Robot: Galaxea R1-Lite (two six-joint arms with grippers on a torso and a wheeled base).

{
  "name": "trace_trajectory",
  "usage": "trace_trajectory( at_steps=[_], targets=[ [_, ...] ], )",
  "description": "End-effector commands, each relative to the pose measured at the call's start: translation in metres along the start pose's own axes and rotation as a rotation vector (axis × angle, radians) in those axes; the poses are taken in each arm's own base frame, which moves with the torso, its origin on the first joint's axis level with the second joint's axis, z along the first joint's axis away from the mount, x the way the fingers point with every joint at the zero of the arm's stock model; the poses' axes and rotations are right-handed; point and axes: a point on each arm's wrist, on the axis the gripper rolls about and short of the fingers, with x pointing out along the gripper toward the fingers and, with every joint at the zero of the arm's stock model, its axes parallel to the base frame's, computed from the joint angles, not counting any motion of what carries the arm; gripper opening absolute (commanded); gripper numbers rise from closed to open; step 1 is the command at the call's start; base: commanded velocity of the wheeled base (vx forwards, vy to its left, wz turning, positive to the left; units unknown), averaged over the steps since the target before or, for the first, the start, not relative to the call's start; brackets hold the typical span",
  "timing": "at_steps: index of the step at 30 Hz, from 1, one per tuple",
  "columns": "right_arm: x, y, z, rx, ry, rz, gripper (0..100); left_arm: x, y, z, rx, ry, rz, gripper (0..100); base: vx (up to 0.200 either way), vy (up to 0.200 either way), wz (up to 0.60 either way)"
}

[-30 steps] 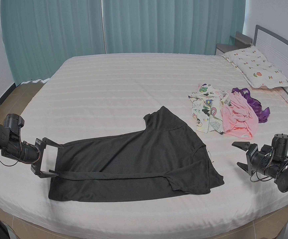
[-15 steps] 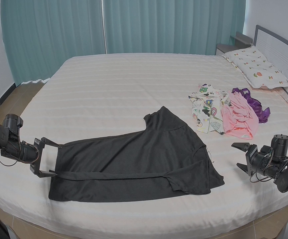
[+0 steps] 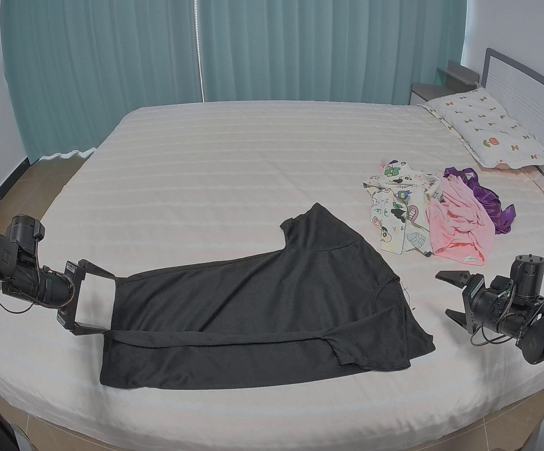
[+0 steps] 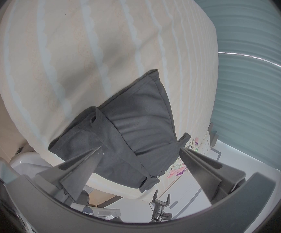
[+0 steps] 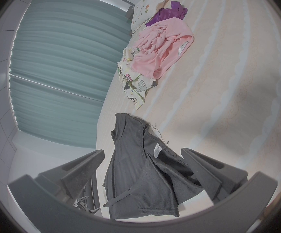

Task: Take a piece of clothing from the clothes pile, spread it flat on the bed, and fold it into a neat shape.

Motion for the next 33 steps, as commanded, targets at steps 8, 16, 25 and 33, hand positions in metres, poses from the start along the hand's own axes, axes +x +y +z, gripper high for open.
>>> trace_trajectory(
  at_steps=[8,16,25,33],
  targets=[
    [0.0004,-0.0005,-0.0002,0.001,0.002,-0.001,100,-0.0013,0.0000,0.0041,-0.007,-0.005,-0.011,100,0.000,0.125,0.00],
    [0.0004,-0.0007,-0.0003,0.001,0.002,-0.003,100,-0.0018,-0.0007,0.0041,-0.001,-0.007,-0.014,100,0.000,0.025,0.00],
    [0.0004,-0.0005,-0.0002,0.001,0.002,-0.001,100,-0.0016,0.0001,0.0038,0.000,-0.006,-0.012,100,0.000,0.000,0.00],
    [0.0033,-0.0021,-0.0043,0.000,0.015,-0.012,100,-0.0036,-0.0012,0.0027,-0.005,-0.008,-0.016,100,0.000,-0.075,0.00]
  ],
)
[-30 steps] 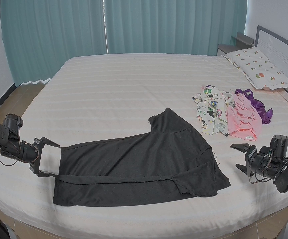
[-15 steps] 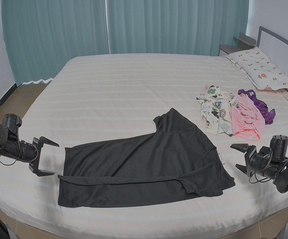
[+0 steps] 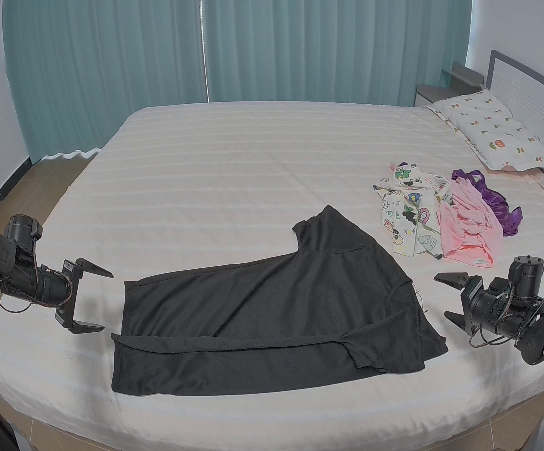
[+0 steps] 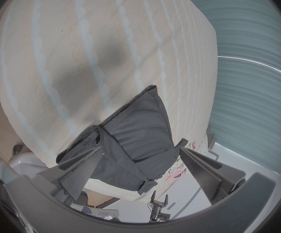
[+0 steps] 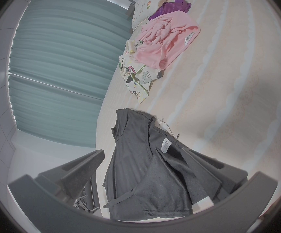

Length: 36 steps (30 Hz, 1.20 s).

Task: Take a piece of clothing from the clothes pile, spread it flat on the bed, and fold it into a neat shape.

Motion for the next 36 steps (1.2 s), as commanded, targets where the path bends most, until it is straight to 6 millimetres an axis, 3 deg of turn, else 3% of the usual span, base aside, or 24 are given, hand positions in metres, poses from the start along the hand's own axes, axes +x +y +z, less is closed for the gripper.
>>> trace_trajectory(
  at_steps=[1,18,25,30,36],
  targets=[
    [0.001,-0.001,-0.002,0.000,0.009,-0.004,100,-0.002,-0.001,0.000,0.006,-0.004,-0.006,100,0.000,0.000,0.00],
    [0.001,-0.001,-0.002,-0.002,0.009,-0.004,100,-0.003,-0.004,0.000,0.022,-0.010,-0.014,100,0.000,0.000,0.00],
    [-0.001,0.001,-0.001,-0.005,0.001,0.003,100,-0.004,-0.020,0.006,0.123,-0.061,-0.075,100,0.000,0.000,0.00],
    [0.000,0.001,-0.001,-0.005,0.001,0.003,100,0.015,-0.033,0.025,0.248,-0.182,-0.081,100,0.000,0.000,0.00],
    [0.000,0.001,-0.002,-0.007,0.005,0.002,100,0.066,-0.034,0.036,0.347,-0.192,0.019,100,0.000,0.000,0.00]
  ],
)
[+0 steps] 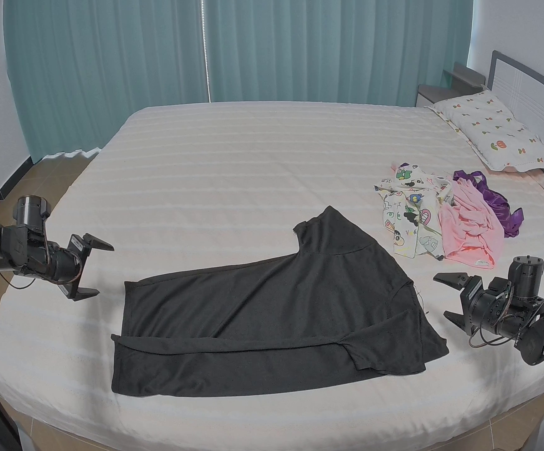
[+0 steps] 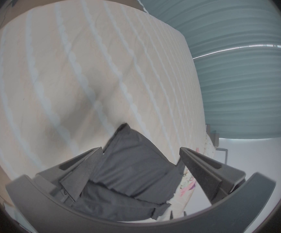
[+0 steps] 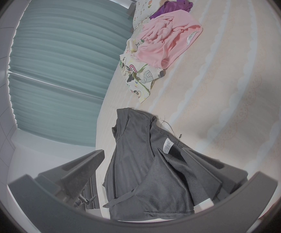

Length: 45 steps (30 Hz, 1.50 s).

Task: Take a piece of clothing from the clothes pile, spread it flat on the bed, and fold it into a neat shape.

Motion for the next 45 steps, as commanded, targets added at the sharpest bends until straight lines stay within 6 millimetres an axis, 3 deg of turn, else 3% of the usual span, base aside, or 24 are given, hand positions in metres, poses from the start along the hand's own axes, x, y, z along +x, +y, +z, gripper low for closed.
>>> trace_trajectory(
  at_steps=[1,12,34,35,45],
  targets=[
    [0.000,0.000,-0.001,-0.004,0.004,-0.001,100,0.053,0.007,-0.002,0.085,0.044,0.072,100,0.000,0.000,0.00],
    [0.003,0.002,-0.003,-0.023,0.012,0.007,100,0.085,0.004,0.000,0.151,0.000,0.026,100,0.000,0.000,0.00],
    [0.007,0.003,-0.012,-0.038,0.046,0.004,100,0.095,0.006,-0.006,0.188,-0.053,0.023,100,0.000,0.000,0.00],
    [0.007,0.003,-0.012,-0.038,0.046,0.004,100,0.096,0.007,-0.007,0.188,-0.052,0.025,0,0.000,0.000,0.00],
    [0.015,0.006,-0.008,-0.064,0.038,0.023,100,0.095,0.006,-0.007,0.178,-0.050,0.025,0,0.000,0.000,0.00]
  ],
)
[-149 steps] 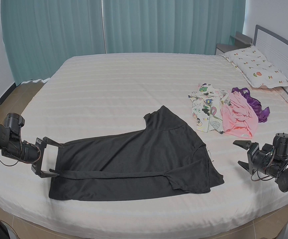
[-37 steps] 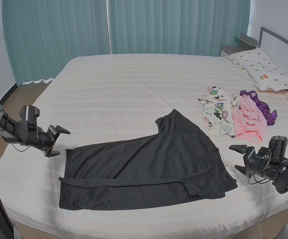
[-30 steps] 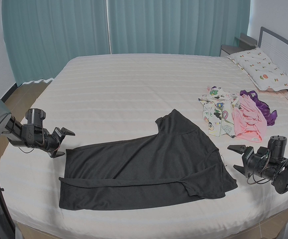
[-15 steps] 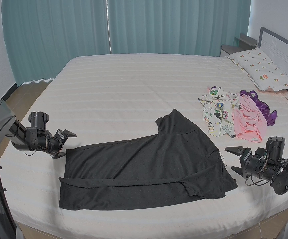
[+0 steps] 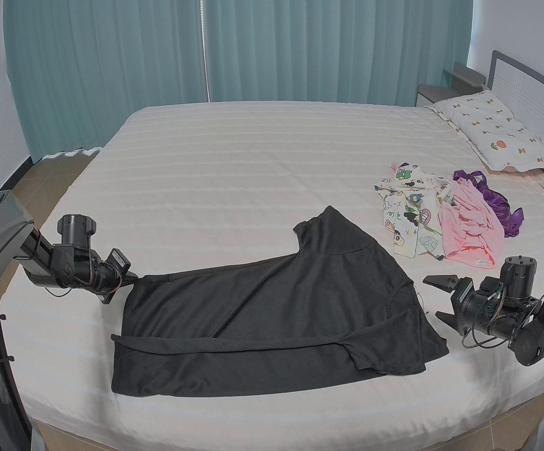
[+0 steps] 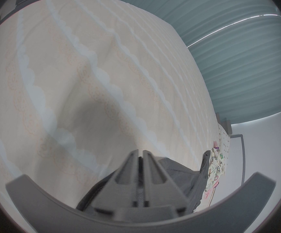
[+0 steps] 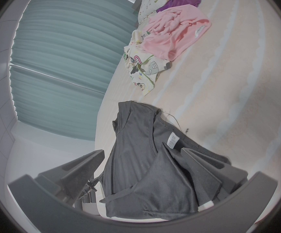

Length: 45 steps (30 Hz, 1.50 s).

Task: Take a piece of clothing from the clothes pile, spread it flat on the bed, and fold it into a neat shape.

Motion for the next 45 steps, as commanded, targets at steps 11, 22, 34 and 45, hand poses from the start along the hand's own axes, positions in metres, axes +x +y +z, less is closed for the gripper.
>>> trace_trajectory(
  at_steps=[11,22,34,45],
  targets=[
    [0.082,0.035,0.028,-0.275,0.000,0.080,100,-0.021,-0.002,-0.005,-0.038,-0.004,-0.003,0,0.000,0.000,0.00],
    [0.171,0.063,0.031,-0.557,-0.068,-0.066,100,-0.026,-0.002,-0.005,-0.105,-0.002,-0.010,0,0.000,0.000,0.00],
    [0.228,0.055,0.043,-0.611,-0.099,-0.176,100,-0.030,0.001,-0.006,-0.114,-0.002,-0.003,0,0.000,0.000,0.00],
    [0.241,0.060,0.048,-0.604,-0.131,-0.131,100,-0.031,0.003,-0.007,-0.119,0.000,0.001,0,0.000,0.000,0.00]
  ],
)
